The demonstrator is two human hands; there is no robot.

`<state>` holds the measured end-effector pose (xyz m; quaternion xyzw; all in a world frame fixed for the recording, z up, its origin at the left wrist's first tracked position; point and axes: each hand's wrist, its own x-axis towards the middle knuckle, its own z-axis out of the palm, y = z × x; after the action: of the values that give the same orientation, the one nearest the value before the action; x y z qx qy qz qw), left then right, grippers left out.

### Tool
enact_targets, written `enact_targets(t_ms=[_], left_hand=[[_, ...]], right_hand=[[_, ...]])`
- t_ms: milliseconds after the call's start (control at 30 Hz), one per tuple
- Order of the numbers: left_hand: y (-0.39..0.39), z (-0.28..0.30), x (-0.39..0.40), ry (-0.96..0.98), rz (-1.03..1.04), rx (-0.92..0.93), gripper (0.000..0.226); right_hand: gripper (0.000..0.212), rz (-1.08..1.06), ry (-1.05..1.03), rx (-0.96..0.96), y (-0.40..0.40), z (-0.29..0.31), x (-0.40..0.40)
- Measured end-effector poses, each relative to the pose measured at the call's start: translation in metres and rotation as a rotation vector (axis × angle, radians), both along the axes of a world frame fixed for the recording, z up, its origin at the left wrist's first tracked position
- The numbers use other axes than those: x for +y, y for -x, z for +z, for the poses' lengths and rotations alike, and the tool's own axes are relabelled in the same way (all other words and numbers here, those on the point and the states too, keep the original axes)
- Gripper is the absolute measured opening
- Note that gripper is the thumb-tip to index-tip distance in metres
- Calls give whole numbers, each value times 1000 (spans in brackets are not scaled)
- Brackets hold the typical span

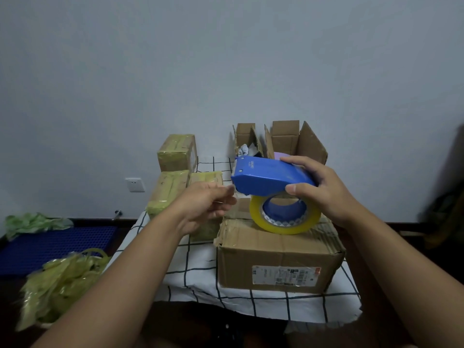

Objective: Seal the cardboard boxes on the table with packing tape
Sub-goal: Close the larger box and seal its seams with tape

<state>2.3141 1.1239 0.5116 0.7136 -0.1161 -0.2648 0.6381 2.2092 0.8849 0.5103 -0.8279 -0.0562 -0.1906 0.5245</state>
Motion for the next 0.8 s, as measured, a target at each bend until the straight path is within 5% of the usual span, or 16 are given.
enact_targets(t_ms=[800], left_hand=[[-7, 14, 14, -286, 24, -228, 27]], right_hand=[[50, 29, 248, 153, 5, 50, 8]])
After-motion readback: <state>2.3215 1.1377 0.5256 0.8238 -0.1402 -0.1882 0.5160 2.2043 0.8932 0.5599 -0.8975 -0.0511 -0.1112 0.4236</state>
